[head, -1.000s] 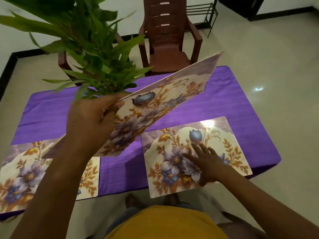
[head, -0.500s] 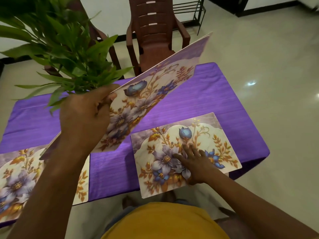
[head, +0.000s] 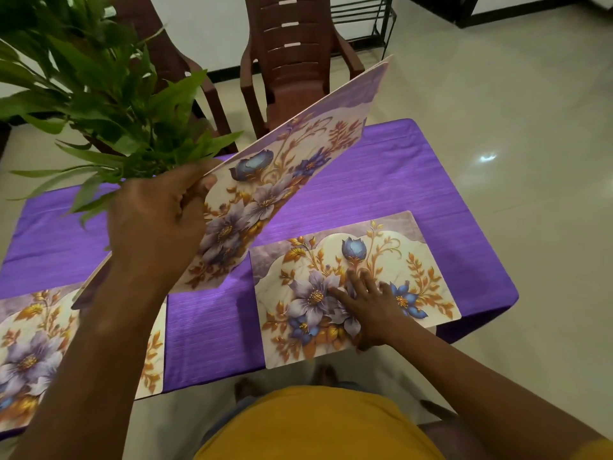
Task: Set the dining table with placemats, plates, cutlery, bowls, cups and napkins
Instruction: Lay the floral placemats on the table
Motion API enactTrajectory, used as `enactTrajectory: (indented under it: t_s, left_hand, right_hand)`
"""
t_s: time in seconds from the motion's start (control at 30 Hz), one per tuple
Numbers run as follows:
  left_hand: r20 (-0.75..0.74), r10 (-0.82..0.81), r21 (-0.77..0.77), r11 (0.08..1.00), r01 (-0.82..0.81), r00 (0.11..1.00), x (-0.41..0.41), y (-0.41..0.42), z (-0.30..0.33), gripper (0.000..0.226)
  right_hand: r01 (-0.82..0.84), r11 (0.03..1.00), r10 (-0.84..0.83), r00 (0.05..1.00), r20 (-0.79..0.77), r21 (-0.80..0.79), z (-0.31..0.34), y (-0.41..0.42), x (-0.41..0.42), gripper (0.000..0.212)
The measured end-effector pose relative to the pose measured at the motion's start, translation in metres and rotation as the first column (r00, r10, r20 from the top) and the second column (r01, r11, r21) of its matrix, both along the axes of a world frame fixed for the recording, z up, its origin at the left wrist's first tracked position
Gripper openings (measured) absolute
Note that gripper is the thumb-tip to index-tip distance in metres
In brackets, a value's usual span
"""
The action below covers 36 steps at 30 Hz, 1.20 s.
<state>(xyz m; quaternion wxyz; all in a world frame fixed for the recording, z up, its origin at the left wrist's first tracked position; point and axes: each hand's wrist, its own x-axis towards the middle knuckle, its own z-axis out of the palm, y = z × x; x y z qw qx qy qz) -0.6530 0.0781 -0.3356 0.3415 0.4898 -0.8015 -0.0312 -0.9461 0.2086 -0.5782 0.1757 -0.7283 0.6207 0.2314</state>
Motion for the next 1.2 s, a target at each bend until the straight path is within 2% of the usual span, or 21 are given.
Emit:
enactTrajectory:
  t_s: [0.37,0.57,0.83,0.97,1.1,1.2]
  left_hand:
    - [0.013,0.061,0.015,0.998,-0.061,0.998,-0.009,-0.005,0.000,0.034]
    - [0.000,0.013,-0.006,1.000,-0.013,1.000,-0.018,-0.006,0.004,0.032]
    - [-0.073,-0.032,0.057,0.998,0.036,0.997,-0.032,-0.009,0.001,0.028]
    - [-0.041,-0.052,0.101,0.993,0.056,0.998,-0.034,-0.015,-0.002,0.032]
    - [-0.069,-0.116,0.098,0.988,0.122,0.991,-0.039,-0.019,-0.002,0.032]
    - [-0.068,-0.182,0.087,0.978,0.187,0.981,-0.042,-0.027,-0.001,0.035]
  right_hand:
    - [-0.011,1.000,0.011,1.000,0.007,-0.009,-0.004,-0.010,0.000,0.134]
    - [-0.020,1.000,0.020,1.000,0.002,-0.007,-0.002,-0.011,0.003,0.131]
    - [-0.004,1.000,0.005,0.999,0.040,-0.027,0.000,-0.011,-0.002,0.126]
    - [0.020,1.000,-0.020,0.997,0.073,-0.012,0.003,-0.009,-0.002,0.125]
    - [0.075,0.997,-0.076,0.986,0.150,0.011,0.010,-0.009,-0.005,0.129]
    - [0.258,0.963,-0.222,0.924,0.310,-0.079,0.020,-0.008,-0.005,0.112]
